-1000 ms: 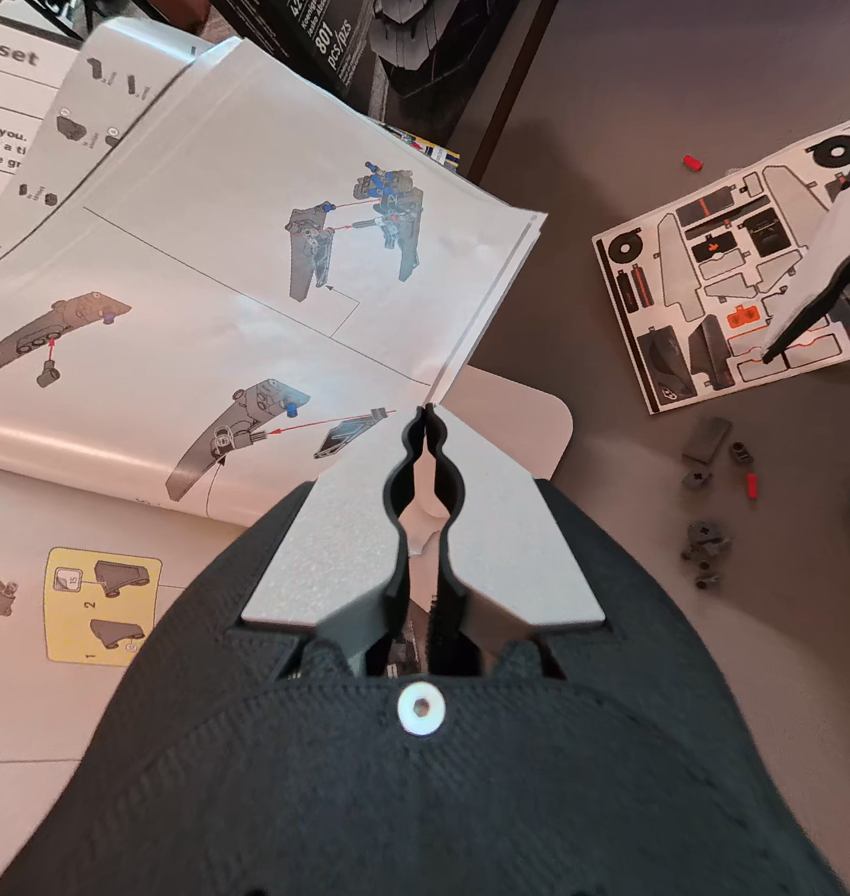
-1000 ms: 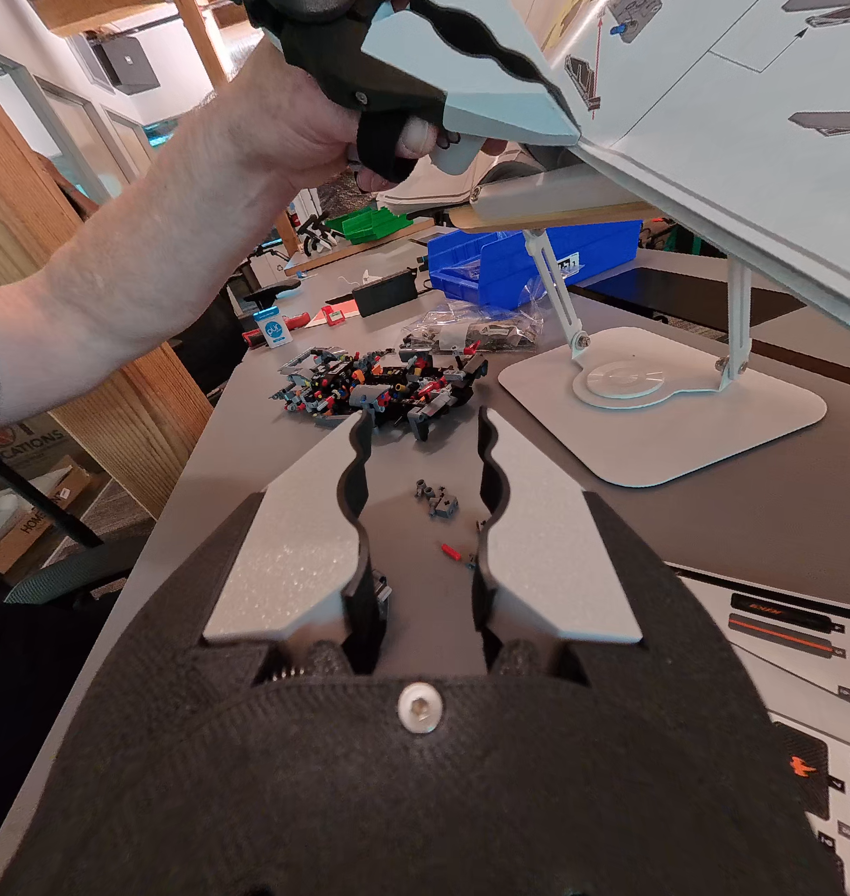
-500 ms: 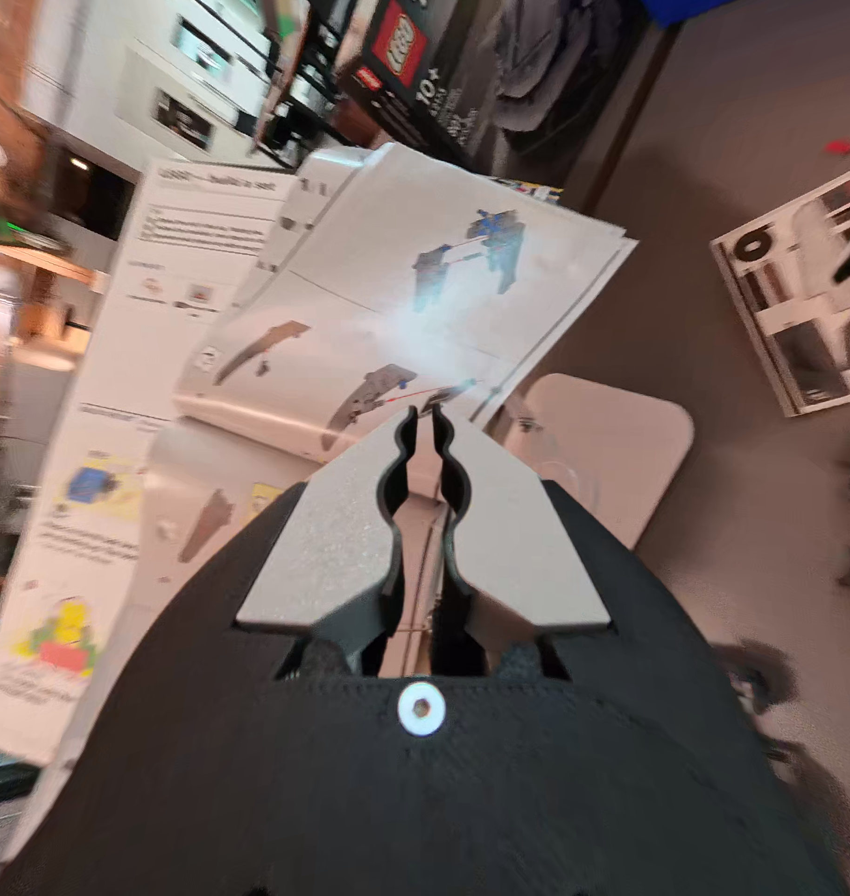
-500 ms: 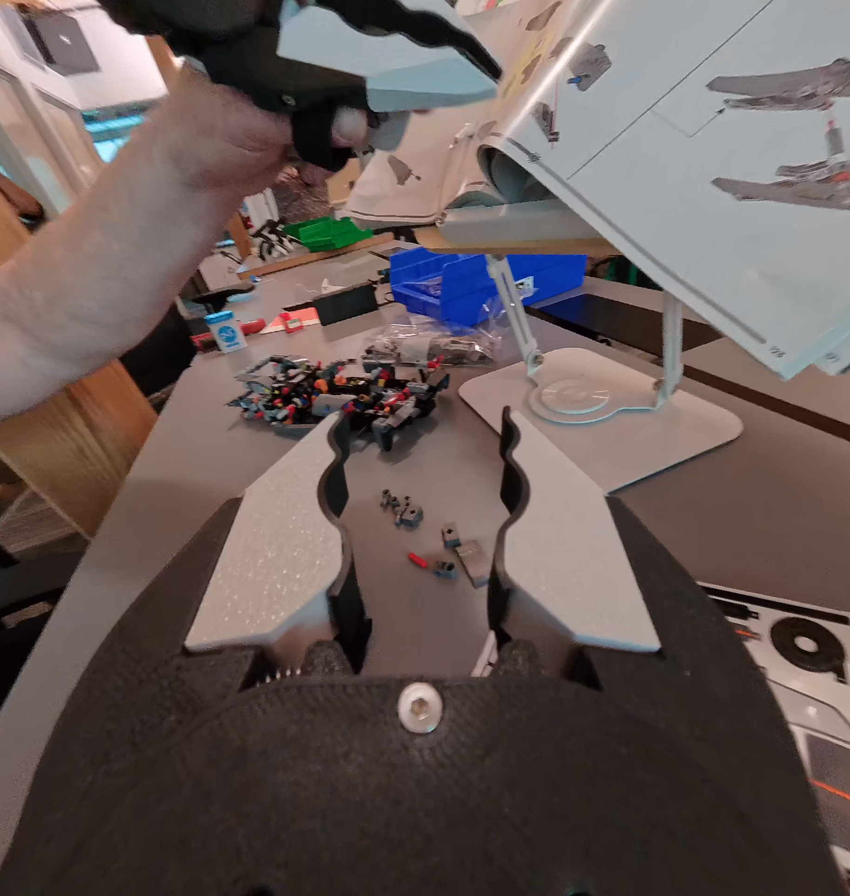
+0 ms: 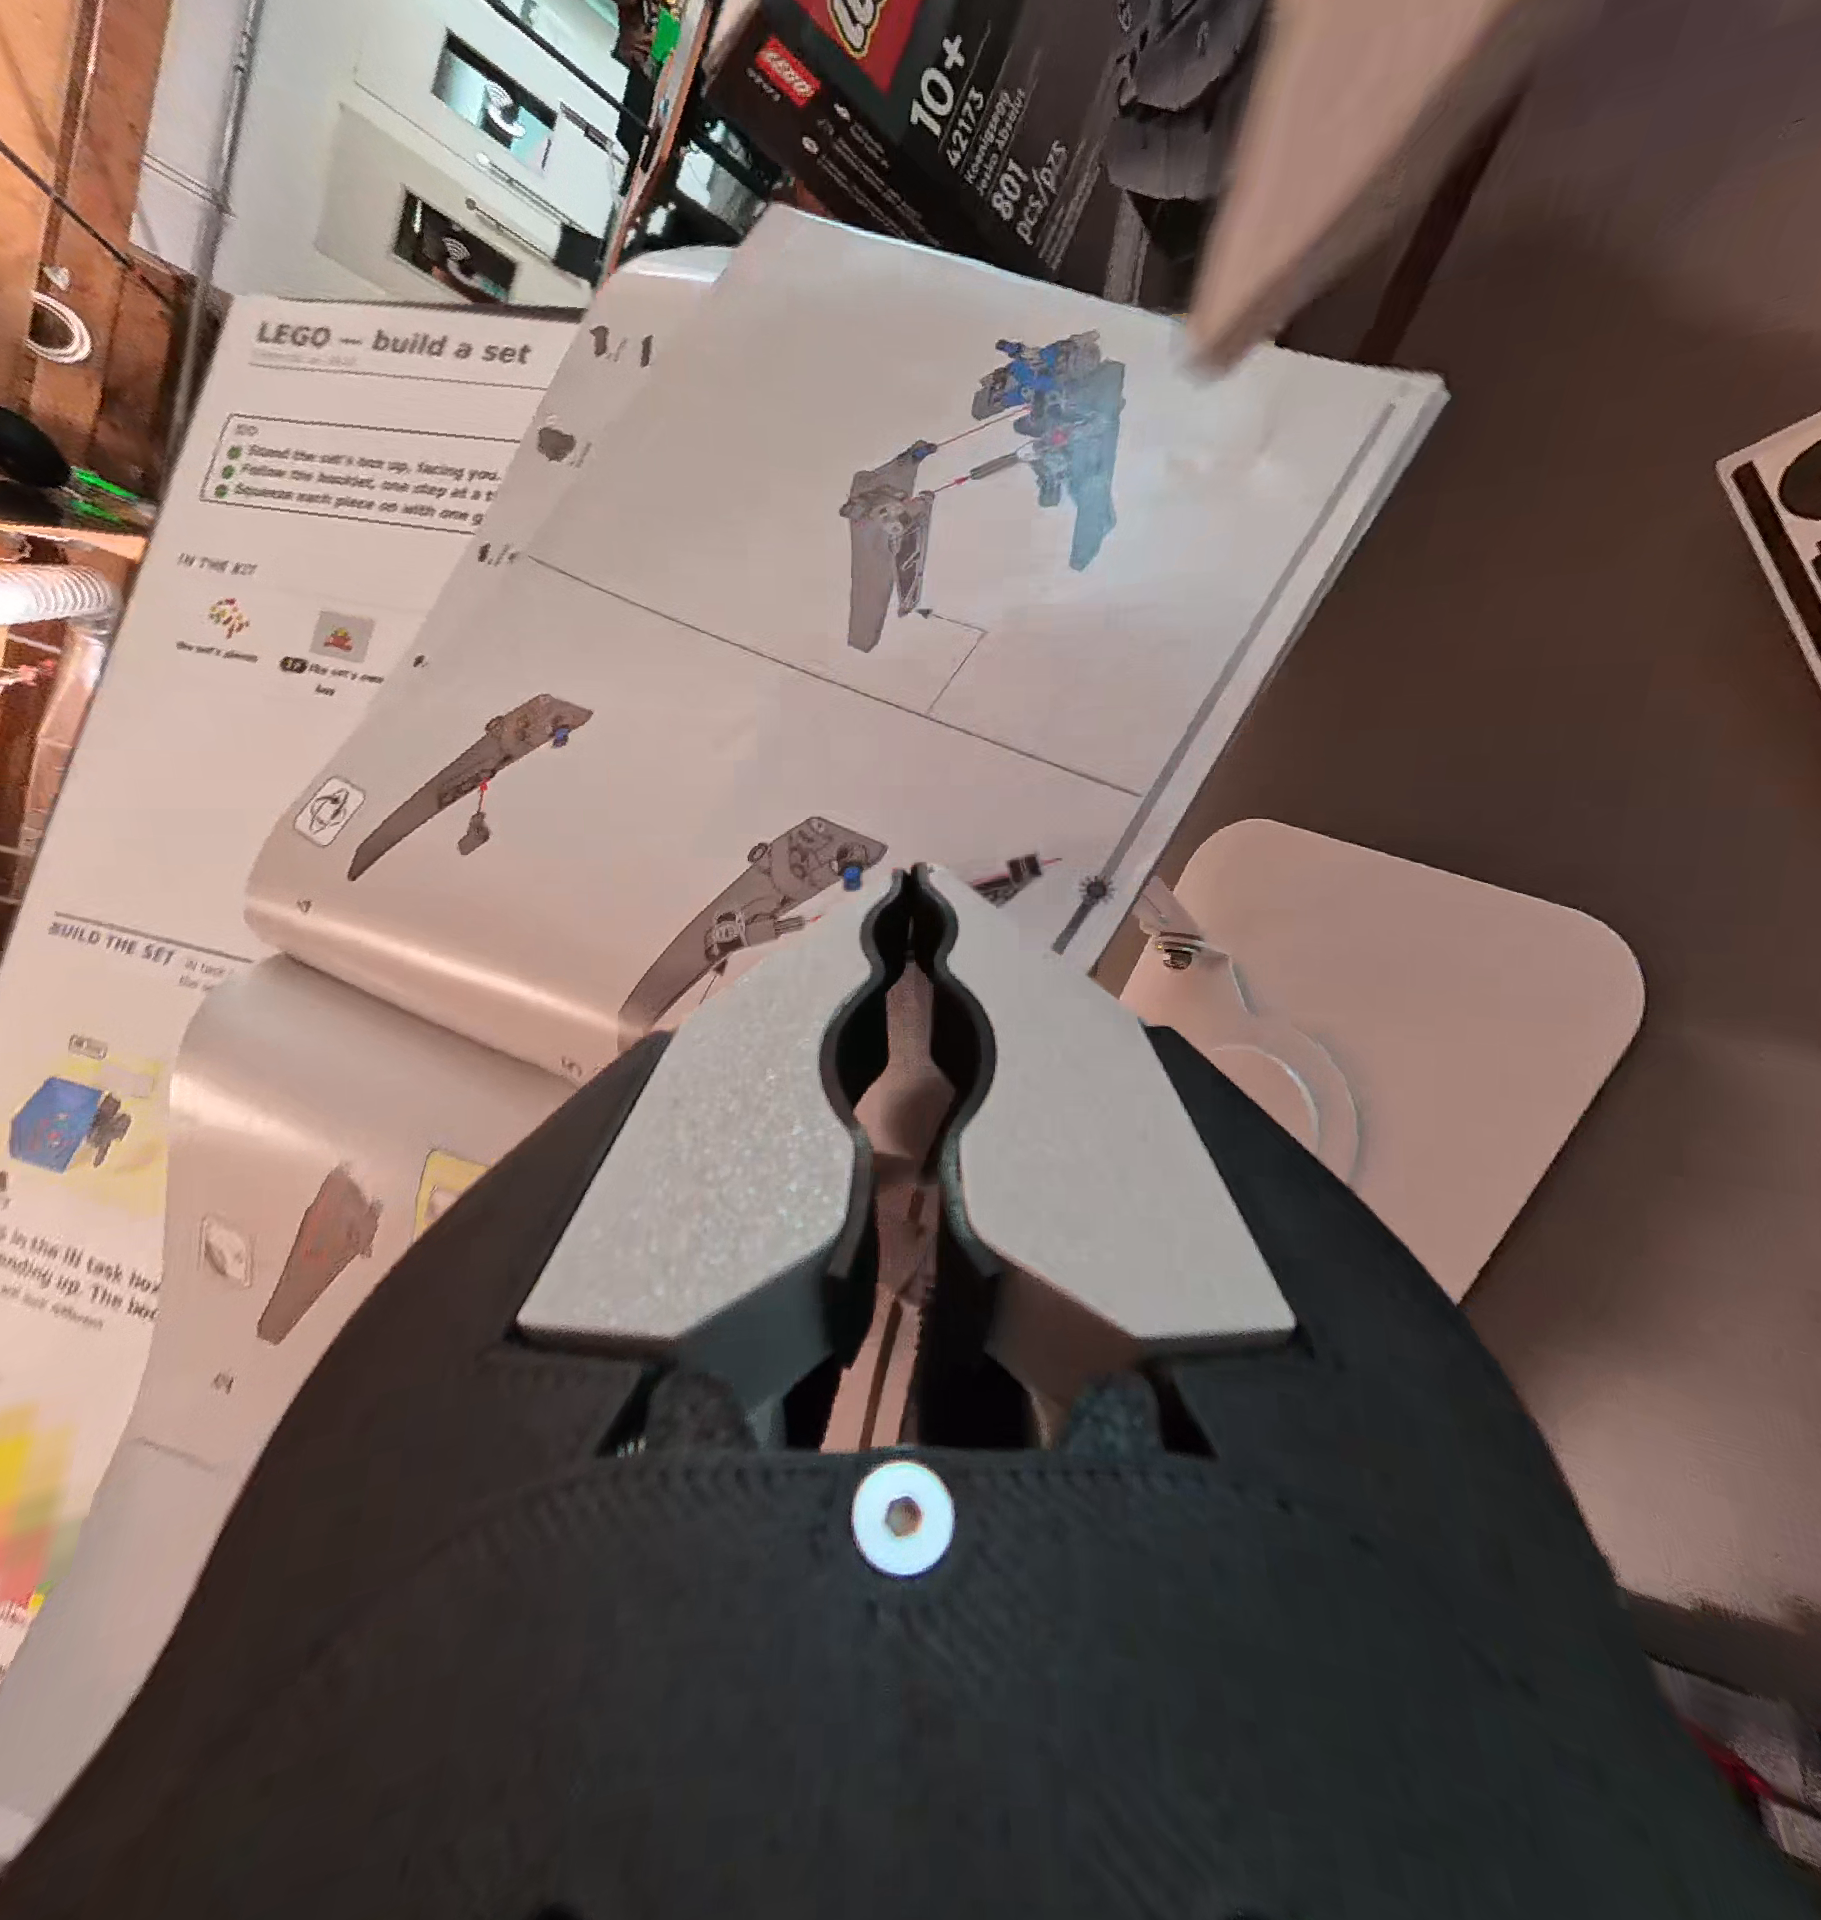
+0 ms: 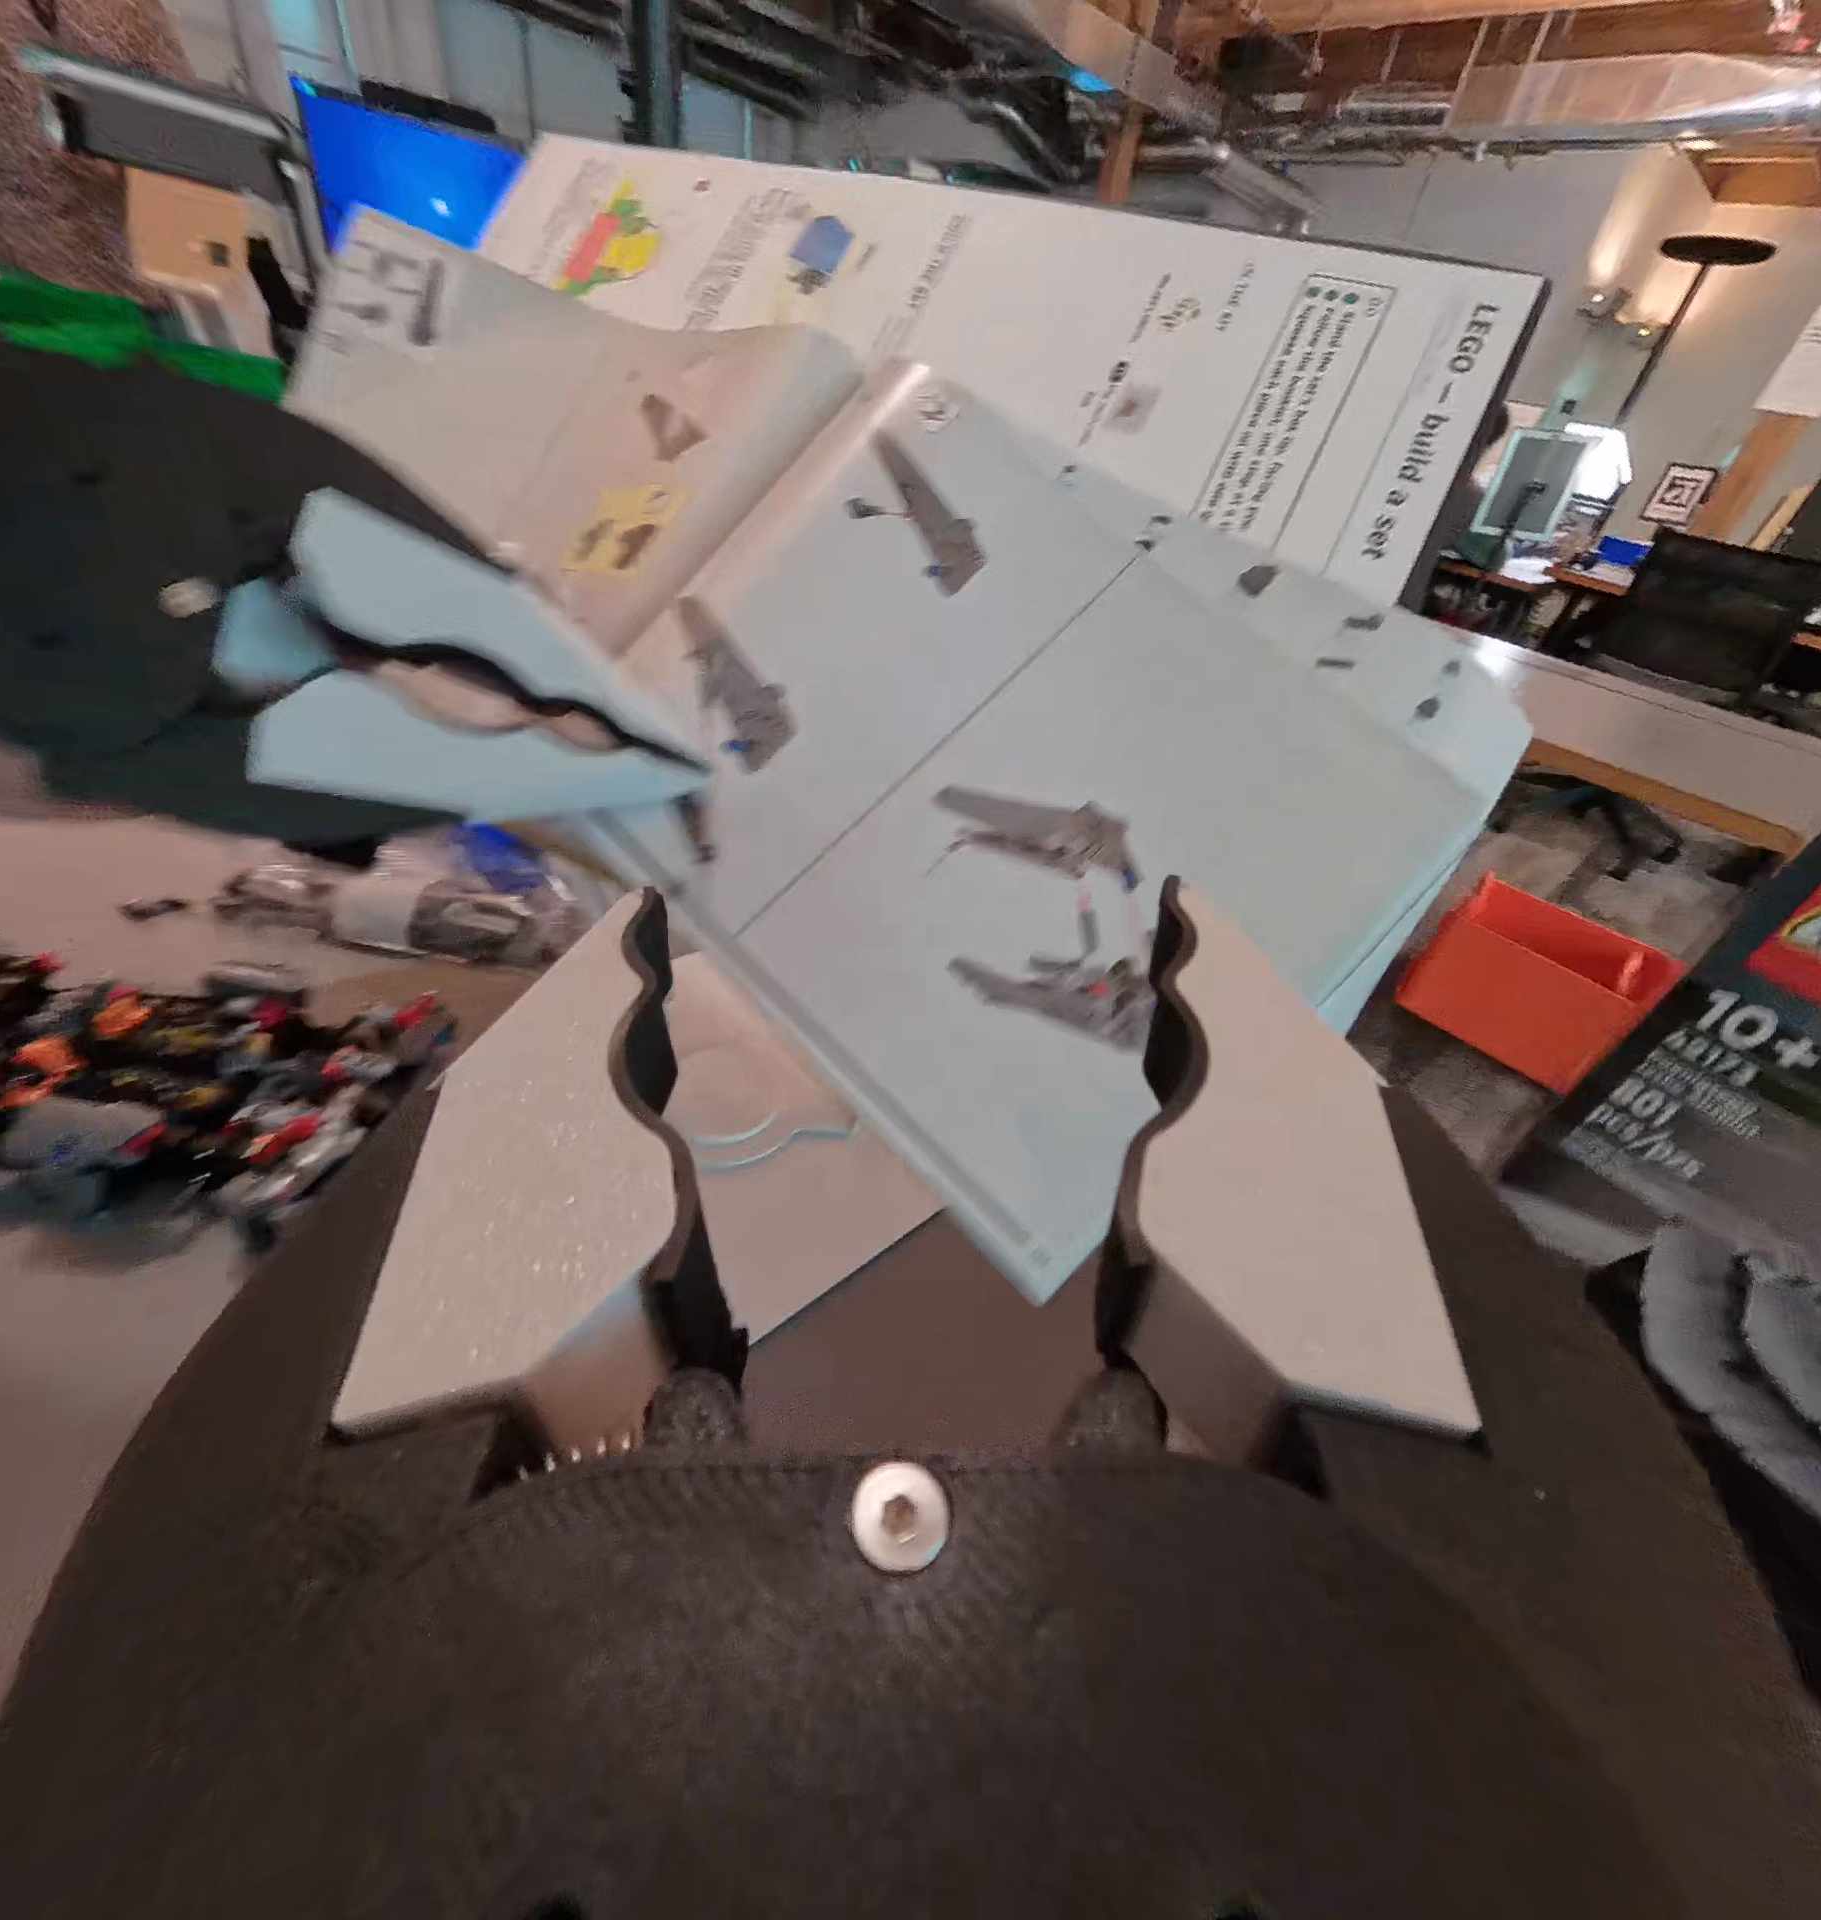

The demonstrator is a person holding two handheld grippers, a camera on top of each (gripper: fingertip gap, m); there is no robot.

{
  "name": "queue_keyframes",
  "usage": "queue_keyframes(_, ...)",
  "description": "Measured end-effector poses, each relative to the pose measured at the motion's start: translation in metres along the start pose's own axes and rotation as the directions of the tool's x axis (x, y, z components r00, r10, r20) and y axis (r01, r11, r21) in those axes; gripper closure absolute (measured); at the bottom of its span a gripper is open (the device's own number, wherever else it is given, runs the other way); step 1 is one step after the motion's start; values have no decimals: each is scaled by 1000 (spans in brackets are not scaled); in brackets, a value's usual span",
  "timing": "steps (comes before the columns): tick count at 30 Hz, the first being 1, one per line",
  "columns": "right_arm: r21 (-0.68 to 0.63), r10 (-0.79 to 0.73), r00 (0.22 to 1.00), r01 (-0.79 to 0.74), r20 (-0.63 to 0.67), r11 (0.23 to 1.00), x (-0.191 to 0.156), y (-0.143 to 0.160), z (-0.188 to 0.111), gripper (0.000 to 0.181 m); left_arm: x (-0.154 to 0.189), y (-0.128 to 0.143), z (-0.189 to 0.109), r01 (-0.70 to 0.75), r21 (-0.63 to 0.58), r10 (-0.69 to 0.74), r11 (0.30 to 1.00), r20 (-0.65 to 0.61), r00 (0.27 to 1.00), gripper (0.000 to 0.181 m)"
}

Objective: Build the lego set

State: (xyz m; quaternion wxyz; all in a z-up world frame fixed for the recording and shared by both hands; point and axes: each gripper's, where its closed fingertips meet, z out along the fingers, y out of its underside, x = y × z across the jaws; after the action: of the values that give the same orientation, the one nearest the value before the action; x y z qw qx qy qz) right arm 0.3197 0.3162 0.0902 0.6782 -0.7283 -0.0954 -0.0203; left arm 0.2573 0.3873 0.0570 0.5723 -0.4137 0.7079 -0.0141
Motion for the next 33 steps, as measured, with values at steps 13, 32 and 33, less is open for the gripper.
queue_keyframes(13,-119,19,996,-29,-83,992,93,14,107,66,7,-3,20,-203,-53,205,978,33,978,181)
queue_keyframes(32,-164,-203,975,186,-91,969,82,11,101,125,12,-2,24,-239,-52,241,970,30,970,181)
queue_keyframes(33,-168,-229,969,212,-94,963,80,9,100,128,12,-2,23,-240,-52,241,969,32,970,181)
